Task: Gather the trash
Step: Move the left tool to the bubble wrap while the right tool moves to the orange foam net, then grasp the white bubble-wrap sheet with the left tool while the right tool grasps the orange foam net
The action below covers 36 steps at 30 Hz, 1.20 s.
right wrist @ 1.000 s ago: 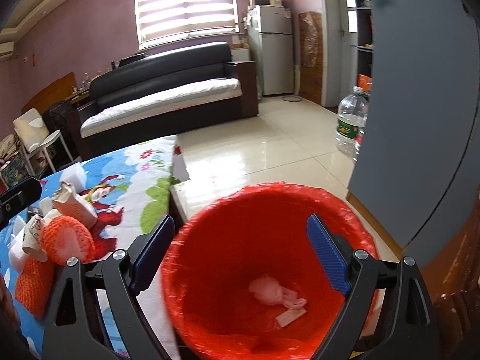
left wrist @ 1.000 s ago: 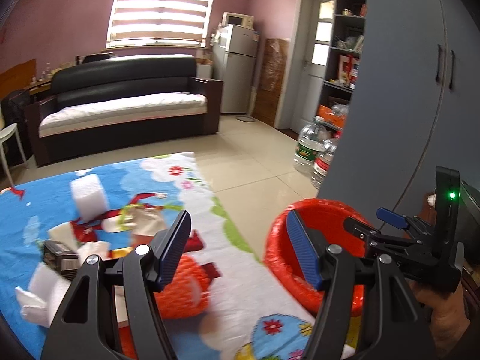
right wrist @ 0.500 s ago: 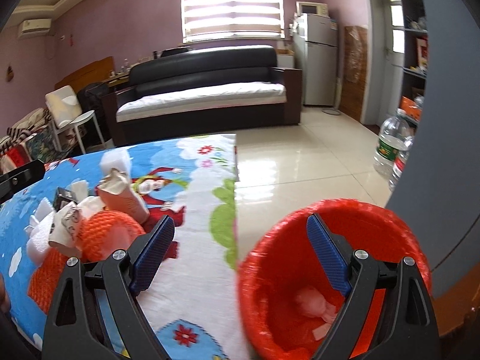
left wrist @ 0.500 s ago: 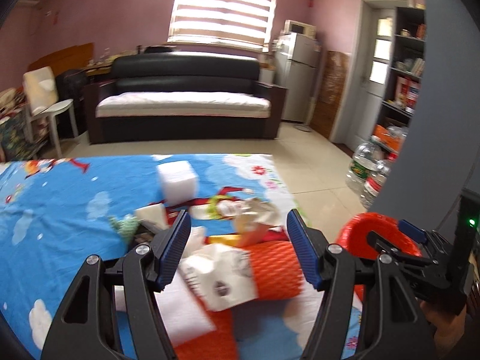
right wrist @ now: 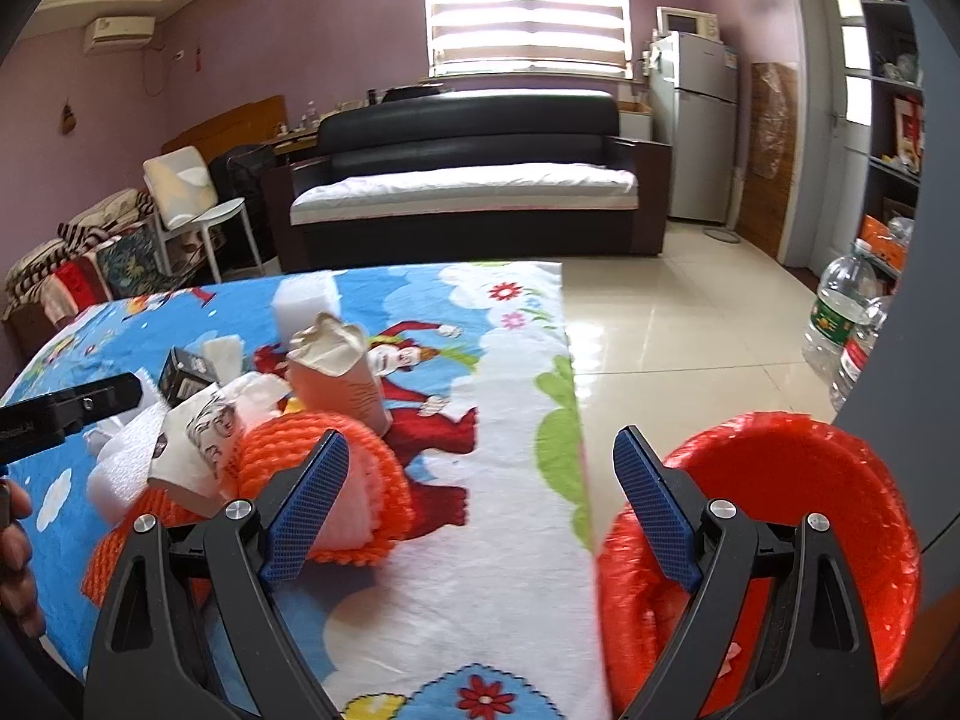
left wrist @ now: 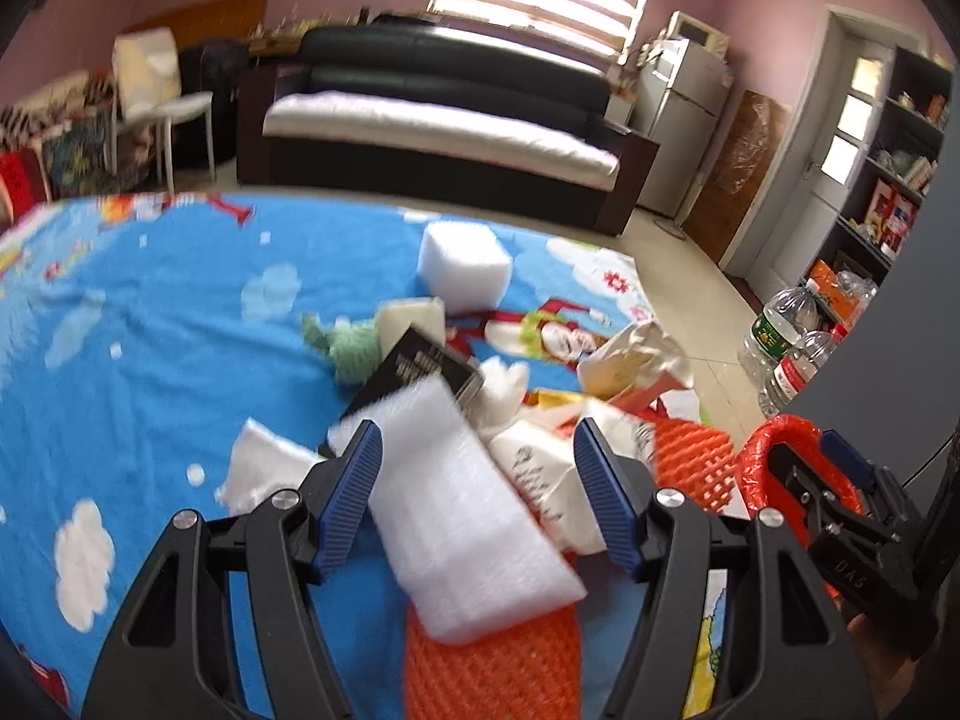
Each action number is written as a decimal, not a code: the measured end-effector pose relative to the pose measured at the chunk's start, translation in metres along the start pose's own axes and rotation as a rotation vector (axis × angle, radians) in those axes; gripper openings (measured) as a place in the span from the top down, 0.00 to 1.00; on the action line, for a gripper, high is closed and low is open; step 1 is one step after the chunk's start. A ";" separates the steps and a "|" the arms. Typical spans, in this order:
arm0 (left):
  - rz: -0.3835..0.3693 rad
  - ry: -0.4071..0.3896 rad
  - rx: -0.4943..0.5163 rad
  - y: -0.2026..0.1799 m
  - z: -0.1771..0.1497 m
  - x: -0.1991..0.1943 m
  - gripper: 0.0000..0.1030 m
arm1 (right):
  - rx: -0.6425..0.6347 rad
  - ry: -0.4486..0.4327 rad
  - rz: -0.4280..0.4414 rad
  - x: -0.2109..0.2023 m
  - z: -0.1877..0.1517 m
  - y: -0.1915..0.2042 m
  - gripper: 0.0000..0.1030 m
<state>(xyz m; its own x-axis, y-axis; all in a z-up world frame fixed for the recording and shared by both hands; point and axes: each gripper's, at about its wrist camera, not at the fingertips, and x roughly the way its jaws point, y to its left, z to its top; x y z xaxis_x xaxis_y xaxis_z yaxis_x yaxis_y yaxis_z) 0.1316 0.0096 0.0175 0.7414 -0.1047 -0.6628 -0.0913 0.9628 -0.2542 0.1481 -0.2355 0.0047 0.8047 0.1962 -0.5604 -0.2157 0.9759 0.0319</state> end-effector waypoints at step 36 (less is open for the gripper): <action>0.057 -0.015 0.063 -0.010 -0.003 -0.005 0.52 | -0.026 0.063 0.145 0.018 -0.010 0.036 0.18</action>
<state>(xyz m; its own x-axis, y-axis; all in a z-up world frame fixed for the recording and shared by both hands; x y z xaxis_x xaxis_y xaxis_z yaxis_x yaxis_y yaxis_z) 0.1266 0.0001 0.0211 0.7461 -0.0465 -0.6642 -0.0915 0.9809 -0.1715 0.1491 -0.1981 -0.0130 0.7279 0.3278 -0.6023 -0.3418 0.9349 0.0956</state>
